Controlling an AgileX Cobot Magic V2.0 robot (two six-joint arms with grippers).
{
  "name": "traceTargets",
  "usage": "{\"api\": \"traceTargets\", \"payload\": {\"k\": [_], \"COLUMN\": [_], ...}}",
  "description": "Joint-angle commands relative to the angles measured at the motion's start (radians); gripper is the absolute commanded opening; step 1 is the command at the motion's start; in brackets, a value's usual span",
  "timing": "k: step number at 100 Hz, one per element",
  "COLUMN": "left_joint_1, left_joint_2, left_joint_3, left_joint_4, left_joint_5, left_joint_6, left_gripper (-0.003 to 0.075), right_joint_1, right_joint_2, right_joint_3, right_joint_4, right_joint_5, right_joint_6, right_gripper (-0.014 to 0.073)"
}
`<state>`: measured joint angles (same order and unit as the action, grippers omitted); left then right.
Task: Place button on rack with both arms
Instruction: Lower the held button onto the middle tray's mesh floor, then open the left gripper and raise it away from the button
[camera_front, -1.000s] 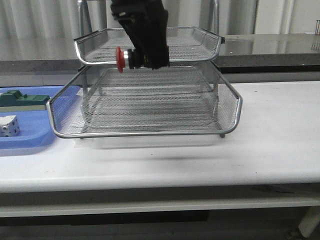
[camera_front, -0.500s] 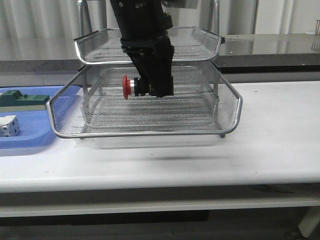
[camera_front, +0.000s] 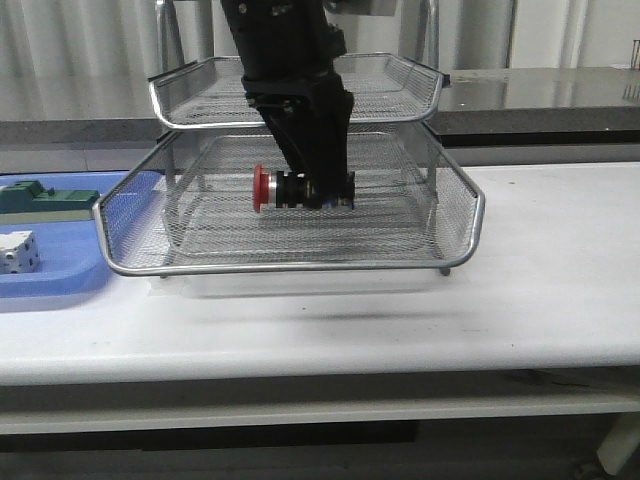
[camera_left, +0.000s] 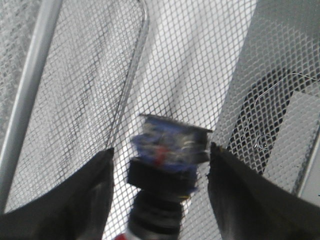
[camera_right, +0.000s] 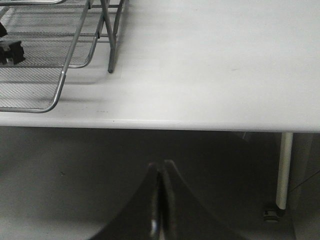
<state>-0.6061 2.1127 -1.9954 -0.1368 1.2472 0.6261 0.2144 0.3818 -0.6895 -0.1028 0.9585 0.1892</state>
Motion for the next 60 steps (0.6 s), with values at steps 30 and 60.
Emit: {"api": "traceTargets", "payload": {"k": [30,60], "left_joint_1": [-0.007,0.031], "left_joint_2": [-0.083,-0.235], "left_joint_3": [-0.036,-0.038], "left_joint_4": [-0.026,-0.036], "left_joint_5": [0.023,0.023], "left_joint_6": [-0.033,-0.121], "left_gripper": [0.0411,0.0410], "right_joint_1": [0.001,0.001], "right_joint_2": [0.009,0.009], "right_joint_3": [-0.031,-0.031], "right_joint_4": [-0.014,-0.014], "right_joint_5": [-0.076,-0.076], "right_joint_6": [-0.004,-0.004], "right_gripper": [-0.0069,-0.0069]}}
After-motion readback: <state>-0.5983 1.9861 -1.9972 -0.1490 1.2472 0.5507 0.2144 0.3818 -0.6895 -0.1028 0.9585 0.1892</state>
